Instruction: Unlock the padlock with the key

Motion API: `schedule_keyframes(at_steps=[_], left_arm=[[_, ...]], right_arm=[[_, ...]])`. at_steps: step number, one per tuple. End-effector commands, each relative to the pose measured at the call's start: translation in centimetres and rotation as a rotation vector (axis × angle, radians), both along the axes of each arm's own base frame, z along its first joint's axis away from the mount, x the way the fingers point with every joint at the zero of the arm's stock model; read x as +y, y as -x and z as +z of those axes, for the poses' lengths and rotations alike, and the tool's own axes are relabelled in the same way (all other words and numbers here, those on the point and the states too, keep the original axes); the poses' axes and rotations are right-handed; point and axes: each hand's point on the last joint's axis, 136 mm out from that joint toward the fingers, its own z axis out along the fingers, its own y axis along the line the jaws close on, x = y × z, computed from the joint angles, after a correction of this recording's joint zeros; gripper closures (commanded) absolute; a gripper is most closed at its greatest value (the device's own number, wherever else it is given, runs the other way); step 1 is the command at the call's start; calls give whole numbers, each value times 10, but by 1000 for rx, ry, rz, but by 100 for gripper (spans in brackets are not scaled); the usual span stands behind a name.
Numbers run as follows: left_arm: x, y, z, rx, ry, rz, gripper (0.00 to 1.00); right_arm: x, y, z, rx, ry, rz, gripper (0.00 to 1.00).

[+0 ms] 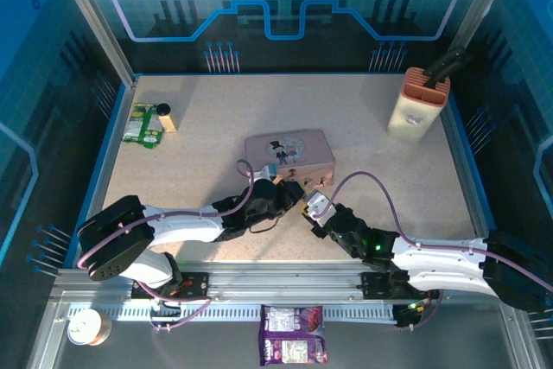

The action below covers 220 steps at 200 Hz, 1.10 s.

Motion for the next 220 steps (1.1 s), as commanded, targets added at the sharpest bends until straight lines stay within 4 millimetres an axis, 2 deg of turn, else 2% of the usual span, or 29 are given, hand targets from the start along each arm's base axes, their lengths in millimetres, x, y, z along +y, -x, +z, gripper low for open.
schedule_keyframes(at_steps=[1,75,151,186,220], left_arm=[[-7,-2,41,-91,114,-11,100],[-6,-2,35,-84,107,-9,100],[-8,-3,36,-84,110,-14,100],[-8,-3,34,-82,112,-13,100],[-9,-4,30,-77,109,-12,100]], right_arm=[[-1,-7,14,-60,-36,-26,69],[8,-7,20,-90,-53,-8,72],[8,-6,12,-43,-80,-20,85],[10,-7,15,10,-155,-44,91],[13,-7,17,137,-313,-84,95]])
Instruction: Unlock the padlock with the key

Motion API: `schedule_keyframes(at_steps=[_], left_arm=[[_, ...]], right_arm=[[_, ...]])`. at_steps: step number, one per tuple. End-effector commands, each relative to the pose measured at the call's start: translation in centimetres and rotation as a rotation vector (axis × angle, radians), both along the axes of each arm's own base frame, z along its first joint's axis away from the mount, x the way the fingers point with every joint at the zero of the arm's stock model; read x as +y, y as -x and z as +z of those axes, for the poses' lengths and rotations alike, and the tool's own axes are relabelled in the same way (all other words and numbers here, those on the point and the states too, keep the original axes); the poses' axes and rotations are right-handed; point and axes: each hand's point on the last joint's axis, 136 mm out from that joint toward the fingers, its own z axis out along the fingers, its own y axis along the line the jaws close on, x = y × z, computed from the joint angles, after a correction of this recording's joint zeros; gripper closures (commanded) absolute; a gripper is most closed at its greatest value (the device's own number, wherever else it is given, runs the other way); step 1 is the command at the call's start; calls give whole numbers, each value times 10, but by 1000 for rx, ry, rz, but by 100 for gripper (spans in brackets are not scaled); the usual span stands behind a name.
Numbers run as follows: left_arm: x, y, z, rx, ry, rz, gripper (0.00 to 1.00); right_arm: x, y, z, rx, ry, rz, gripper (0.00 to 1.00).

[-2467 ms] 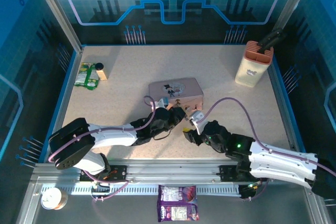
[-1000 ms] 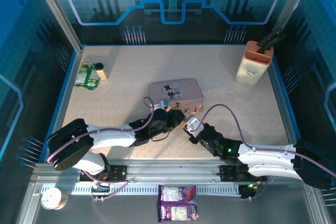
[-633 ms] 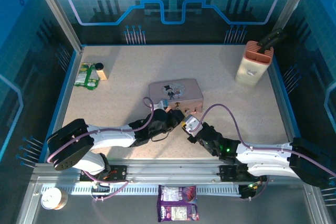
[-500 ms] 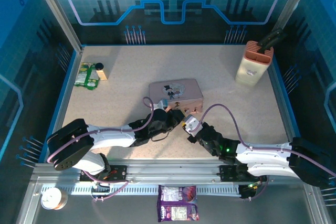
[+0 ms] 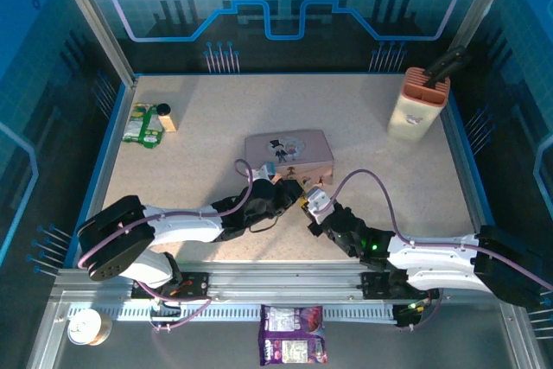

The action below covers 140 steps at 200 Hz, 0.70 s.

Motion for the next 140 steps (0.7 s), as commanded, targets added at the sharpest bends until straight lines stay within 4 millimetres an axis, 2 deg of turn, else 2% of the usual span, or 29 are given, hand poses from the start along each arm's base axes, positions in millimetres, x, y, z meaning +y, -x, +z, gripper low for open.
schedule_keyframes(at_steps=[1,57,113,140], left_arm=[[-10,-1,27,-64,90,-25,100],[-12,-2,21,-54,87,-25,100],[-14,-4,16,-46,71,-23,100],[-13,-4,15,-46,63,-20,100]], right_arm=[[2,-4,10,100,-166,-55,95],[-6,-5,6,319,-441,-123,99],[-20,-11,-9,477,-553,-207,100],[-16,-10,-12,548,-595,-200,100]])
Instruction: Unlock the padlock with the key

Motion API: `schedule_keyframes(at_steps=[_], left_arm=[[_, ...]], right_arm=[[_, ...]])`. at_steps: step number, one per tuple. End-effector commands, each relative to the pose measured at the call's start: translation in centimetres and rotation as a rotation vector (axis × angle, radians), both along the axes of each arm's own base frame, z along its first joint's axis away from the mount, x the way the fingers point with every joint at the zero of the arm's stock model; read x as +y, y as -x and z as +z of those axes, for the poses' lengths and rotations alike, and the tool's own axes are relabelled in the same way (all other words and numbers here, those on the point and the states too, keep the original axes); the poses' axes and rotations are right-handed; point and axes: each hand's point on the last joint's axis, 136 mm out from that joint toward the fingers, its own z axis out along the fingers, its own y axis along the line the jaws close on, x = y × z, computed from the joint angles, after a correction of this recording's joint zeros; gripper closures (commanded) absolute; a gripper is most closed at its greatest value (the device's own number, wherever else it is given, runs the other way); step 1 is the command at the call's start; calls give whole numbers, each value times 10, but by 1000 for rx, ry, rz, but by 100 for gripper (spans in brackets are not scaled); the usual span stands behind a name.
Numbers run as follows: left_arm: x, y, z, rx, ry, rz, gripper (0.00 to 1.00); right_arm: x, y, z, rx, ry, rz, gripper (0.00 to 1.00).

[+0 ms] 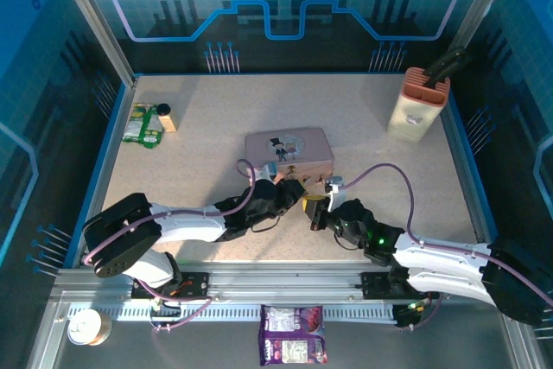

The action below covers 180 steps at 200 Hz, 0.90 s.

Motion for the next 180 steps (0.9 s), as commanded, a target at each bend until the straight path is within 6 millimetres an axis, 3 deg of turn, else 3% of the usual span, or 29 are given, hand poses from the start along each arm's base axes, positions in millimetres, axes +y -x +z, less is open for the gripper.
schedule_keyframes(at_steps=[1,53,81,170,180], left_arm=[[-9,-2,20,-44,54,-21,100],[-7,-2,9,-13,27,-24,98],[0,-3,-2,19,-11,-19,85],[19,-4,-25,93,-92,6,66],[23,-4,-27,99,-106,10,59]], right_arm=[[-11,-7,-8,96,-66,-82,100],[-15,-8,-20,131,-38,-111,100],[-19,-7,-27,138,-7,-120,100],[-18,-10,-55,259,-10,-152,100],[-18,-10,-59,272,-9,-156,100]])
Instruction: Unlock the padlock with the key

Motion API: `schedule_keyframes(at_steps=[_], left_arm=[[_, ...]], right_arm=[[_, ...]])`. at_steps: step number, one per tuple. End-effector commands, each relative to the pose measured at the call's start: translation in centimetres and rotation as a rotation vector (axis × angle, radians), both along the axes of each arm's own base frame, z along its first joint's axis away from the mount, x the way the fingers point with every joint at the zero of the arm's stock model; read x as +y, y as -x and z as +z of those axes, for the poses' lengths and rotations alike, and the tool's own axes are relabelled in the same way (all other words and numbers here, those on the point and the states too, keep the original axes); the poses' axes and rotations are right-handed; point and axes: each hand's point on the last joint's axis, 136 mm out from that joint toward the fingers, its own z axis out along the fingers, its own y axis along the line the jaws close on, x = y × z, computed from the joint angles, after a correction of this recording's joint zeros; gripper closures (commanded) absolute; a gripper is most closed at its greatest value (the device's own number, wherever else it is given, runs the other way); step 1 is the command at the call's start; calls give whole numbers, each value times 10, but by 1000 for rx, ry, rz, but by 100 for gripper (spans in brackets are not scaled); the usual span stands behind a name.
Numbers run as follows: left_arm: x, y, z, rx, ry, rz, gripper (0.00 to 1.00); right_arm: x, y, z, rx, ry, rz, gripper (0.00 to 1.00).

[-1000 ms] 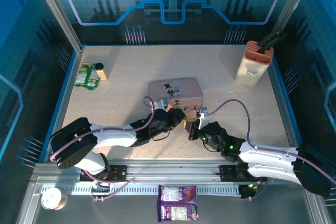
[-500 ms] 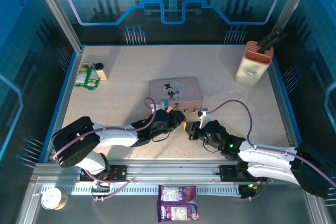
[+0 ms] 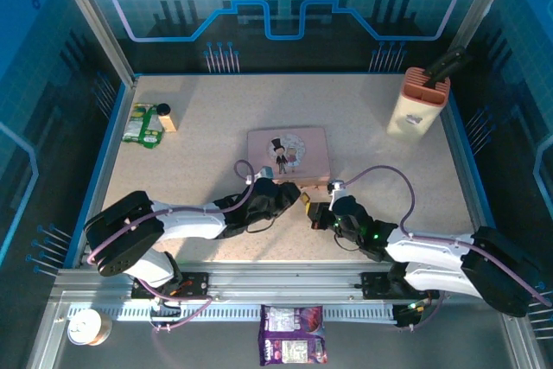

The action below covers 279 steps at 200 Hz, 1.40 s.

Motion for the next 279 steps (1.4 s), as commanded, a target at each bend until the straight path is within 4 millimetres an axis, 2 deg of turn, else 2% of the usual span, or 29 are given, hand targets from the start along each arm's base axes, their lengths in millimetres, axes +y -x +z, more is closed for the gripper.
schedule_keyframes(at_steps=[1,34,51,74,99,131,161,179,216,259,279], left_arm=[[4,-3,9,-4,2,5,59],[30,-6,7,3,-94,21,49],[47,-11,21,-42,-172,17,43],[72,-21,33,-80,-370,-24,31],[96,-36,39,-90,-524,-95,20],[124,-48,53,-119,-674,-160,15],[145,-57,49,-85,-719,-157,12],[145,-62,39,-60,-680,-172,11],[127,-67,21,-26,-600,-230,11],[115,-72,5,-5,-553,-248,13],[116,-72,-2,-4,-555,-245,13]], right_arm=[[-6,-7,-7,26,-2,-63,100],[-3,-6,-14,51,-20,-62,100],[-2,-7,-15,52,-19,-64,100],[-1,-8,-12,48,-21,-65,100],[4,-10,-10,49,-31,-58,100],[12,-13,-7,43,-57,-56,100],[19,-15,-7,39,-54,-50,100],[22,-16,-7,41,-65,-49,100],[30,-18,-8,53,-78,-36,100],[39,-19,-12,70,-114,-25,100],[43,-19,-15,82,-128,-21,100]])
